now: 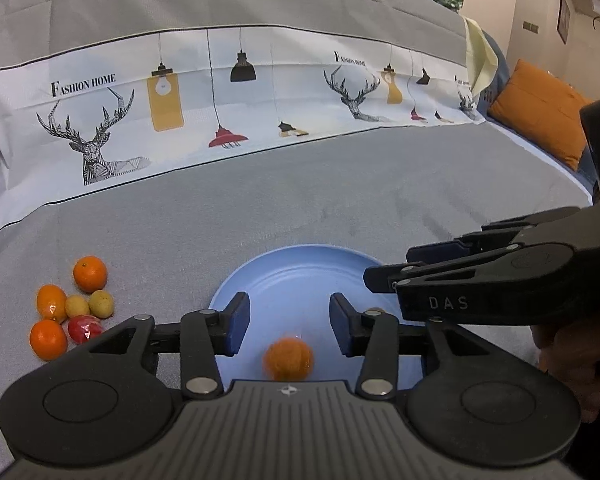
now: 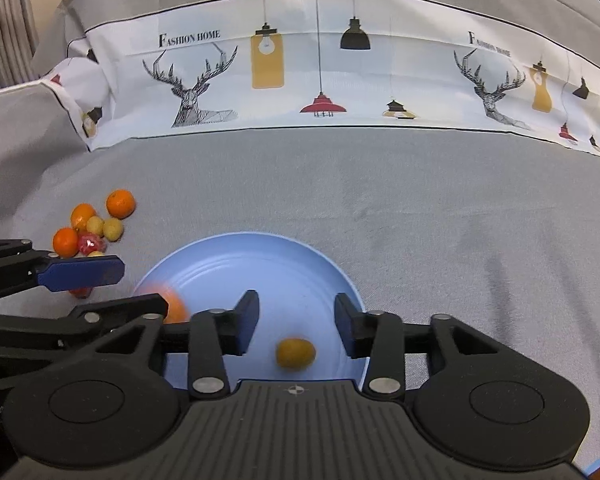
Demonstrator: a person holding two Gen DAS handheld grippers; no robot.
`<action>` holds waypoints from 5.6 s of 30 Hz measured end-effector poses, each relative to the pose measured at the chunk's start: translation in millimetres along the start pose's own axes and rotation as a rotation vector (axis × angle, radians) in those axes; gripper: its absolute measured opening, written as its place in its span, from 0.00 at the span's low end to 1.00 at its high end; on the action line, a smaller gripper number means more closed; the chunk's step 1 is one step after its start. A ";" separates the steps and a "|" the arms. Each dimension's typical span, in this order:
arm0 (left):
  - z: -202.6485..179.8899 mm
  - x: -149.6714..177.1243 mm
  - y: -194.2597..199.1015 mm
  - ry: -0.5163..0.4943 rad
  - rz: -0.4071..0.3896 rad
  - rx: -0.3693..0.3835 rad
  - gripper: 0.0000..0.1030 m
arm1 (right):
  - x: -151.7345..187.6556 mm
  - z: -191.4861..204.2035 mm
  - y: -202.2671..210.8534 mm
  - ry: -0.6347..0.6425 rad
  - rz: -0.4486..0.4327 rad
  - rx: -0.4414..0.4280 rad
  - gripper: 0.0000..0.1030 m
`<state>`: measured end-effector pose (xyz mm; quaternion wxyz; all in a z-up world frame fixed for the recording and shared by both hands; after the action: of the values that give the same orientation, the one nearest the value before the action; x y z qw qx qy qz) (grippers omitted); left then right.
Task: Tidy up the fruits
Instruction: 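Carry both fruits over the blue plate and open both tools to drop them, then grasp a mandarin with the left tool while the right tool grasps a bagged red apple, then carry the mandarin and red apple over the plate and release both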
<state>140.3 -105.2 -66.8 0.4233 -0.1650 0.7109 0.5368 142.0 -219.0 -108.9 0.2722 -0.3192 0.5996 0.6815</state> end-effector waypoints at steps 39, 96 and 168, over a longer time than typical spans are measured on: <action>10.1 -12.9 28.5 0.030 -0.072 -0.008 0.38 | -6.1 7.8 8.6 0.028 -0.081 0.008 0.23; 235.0 28.3 -13.5 0.767 0.251 -0.321 0.46 | 0.3 208.0 -73.3 0.200 0.060 -0.374 0.42; 28.9 -9.6 3.5 0.109 0.043 -0.065 0.38 | -17.5 3.1 17.8 -0.025 -0.128 -0.041 0.29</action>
<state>155.8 -79.9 -59.0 0.3668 -0.1923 0.7183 0.5590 139.6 -218.1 -83.9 0.3161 -0.3537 0.5604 0.6789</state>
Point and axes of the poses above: each gripper's, at about its wrist camera, not at the fingertips, and y roughly against the way its jaws point, z to its left, x to its underside, the point moved 7 cm from there along -y, roughly the way its jaws point, and after that the axes turned 1 degree about -z, right-handed, at the moved point
